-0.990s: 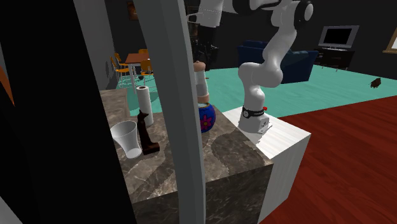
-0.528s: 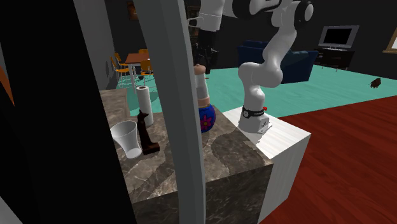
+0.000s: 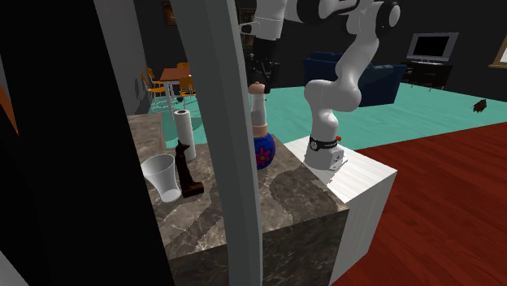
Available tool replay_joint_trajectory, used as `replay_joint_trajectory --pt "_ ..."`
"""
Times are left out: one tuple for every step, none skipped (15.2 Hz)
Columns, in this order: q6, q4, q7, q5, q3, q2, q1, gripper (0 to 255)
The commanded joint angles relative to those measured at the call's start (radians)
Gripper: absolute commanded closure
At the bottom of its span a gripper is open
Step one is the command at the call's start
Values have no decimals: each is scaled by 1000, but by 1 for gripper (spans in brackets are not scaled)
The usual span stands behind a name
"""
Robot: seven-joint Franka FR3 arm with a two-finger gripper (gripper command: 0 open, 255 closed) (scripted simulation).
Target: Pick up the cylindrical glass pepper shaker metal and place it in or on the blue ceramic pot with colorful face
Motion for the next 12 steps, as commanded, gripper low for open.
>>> replay_joint_trajectory --pt "-33 34 -1 5 5 1 2 0" --pt "-65 69 -2 9 11 4 4 0" --pt "-98 104 -3 13 16 8 5 0" --pt "-123 133 -3 16 20 12 6 0" --pt "-123 133 -3 16 20 12 6 0" --pt "-123 133 -3 16 20 12 6 0" --pt "-123 133 -3 16 20 12 6 0" --pt "-123 133 -3 16 20 12 6 0" --pt "-123 133 -3 16 20 12 6 0" --pt "-123 133 -3 16 20 12 6 0" --pt "-123 133 -3 16 20 12 6 0" --pt "-123 133 -3 16 20 12 6 0"
